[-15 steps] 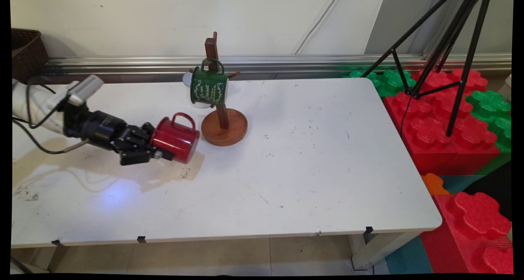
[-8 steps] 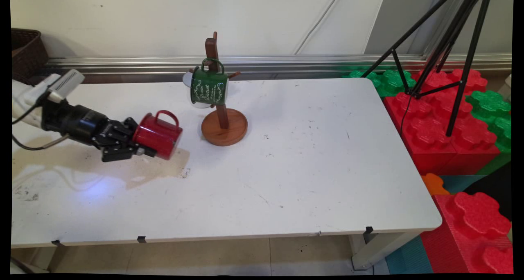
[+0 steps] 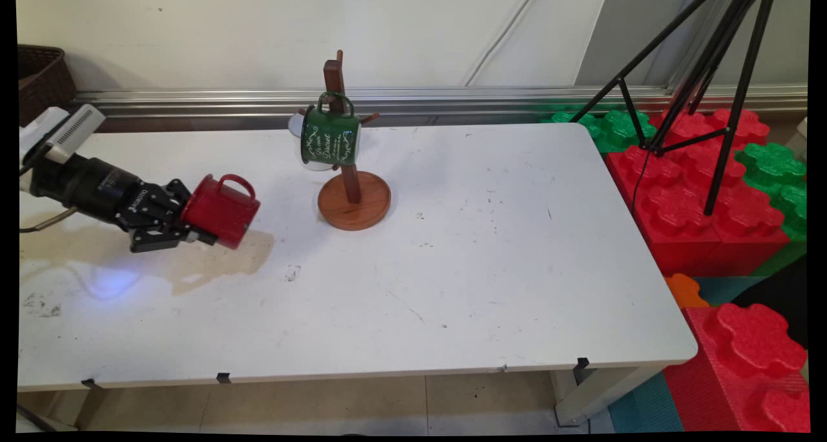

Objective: Place the picked object on the table

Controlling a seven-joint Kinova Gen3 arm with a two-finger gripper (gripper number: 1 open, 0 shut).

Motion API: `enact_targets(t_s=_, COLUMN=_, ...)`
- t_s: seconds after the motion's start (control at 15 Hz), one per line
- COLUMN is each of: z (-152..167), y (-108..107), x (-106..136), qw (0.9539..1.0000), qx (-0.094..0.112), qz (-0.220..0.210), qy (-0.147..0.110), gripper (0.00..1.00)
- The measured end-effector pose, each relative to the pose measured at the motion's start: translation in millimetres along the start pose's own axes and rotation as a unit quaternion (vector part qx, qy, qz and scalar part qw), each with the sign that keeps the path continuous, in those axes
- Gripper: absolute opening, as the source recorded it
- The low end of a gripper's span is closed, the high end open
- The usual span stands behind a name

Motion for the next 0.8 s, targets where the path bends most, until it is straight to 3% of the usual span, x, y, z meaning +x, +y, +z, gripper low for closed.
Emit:
enact_targets(t_s=0.4, z=-18, y=-3, x=-2, qw=0.9975, qx=0.013, qz=0.039, qy=-0.057, gripper=0.00)
enact_targets(t_s=0.8, z=-29, y=-8, x=-6, qw=0.9895, qx=0.027, qz=0.083, qy=-0.115, gripper=0.00)
